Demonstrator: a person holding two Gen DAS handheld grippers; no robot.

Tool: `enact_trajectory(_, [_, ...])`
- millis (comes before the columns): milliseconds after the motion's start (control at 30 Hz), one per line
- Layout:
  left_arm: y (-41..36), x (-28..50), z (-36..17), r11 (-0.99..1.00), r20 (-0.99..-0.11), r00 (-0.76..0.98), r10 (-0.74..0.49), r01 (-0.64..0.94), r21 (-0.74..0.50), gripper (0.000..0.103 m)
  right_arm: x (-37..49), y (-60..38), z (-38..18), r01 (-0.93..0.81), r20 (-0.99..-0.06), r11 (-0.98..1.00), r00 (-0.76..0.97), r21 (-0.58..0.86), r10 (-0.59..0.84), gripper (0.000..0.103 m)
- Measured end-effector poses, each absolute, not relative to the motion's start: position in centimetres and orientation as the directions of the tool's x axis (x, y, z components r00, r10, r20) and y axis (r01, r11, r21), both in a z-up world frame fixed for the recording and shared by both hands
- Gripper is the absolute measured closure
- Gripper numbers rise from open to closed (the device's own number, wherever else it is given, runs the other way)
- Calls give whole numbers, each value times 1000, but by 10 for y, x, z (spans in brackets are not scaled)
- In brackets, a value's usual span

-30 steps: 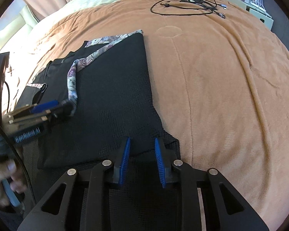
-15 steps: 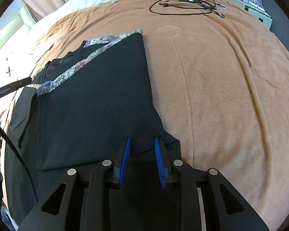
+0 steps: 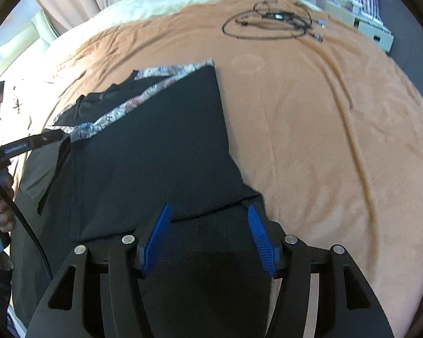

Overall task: Fold small clothes
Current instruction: 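Release the sleeve and lift both tools from the folded T-shirt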

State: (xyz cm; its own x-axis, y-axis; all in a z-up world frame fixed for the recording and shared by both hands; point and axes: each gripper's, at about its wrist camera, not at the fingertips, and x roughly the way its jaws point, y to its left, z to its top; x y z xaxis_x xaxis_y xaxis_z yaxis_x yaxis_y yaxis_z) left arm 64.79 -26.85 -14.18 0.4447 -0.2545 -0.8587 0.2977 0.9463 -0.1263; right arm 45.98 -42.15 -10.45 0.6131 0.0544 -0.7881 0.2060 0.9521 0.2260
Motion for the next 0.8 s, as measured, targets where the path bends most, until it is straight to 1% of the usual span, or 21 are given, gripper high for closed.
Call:
enact_trajectory(100, [-279,654,-156,947,-873,431,-226,309,-93,55,460,-415,-103,199,-798,965,603,168,15,48])
enact_trajectory(133, [-281,658,-162,946,-878,422,-226,310,-95,57,462,-414,-104,202,-803,968,596,147,-3,48])
enact_trajectory(167, [-282,661,-166,946,-879,419,-228,310,-97,72,464,-415,-107,206,-808,968,589,140,-8,48])
enact_trajectory(200, [-283,665,-173,947,-884,410,-223,306,-96,80,468,-415,-110,209,-813,967,583,143,-5,48])
enact_trajectory(233, [-283,669,-177,949,-888,405,-217,299,-96,84,471,-417,-114,214,-819,965,574,149,-1,48])
enact_trajectory(367, [-280,679,-186,952,-876,418,-239,277,-128,83,483,-424,-133,238,-841,962,540,134,-17,48])
enact_trajectory(567, [-277,684,-182,966,-863,469,-187,248,-74,83,483,-424,-138,258,-831,954,556,154,-17,48])
enact_trajectory(633, [-274,683,-176,975,-856,504,-115,223,0,83,482,-423,-138,257,-831,956,556,142,-26,48])
enact_trajectory(667, [-274,681,-171,972,-851,516,-100,234,28,83,482,-422,-137,257,-833,956,553,142,-25,48])
enact_trajectory(800, [-258,670,-142,967,-831,539,-140,254,2,83,473,-426,-129,255,-828,955,561,154,-16,48])
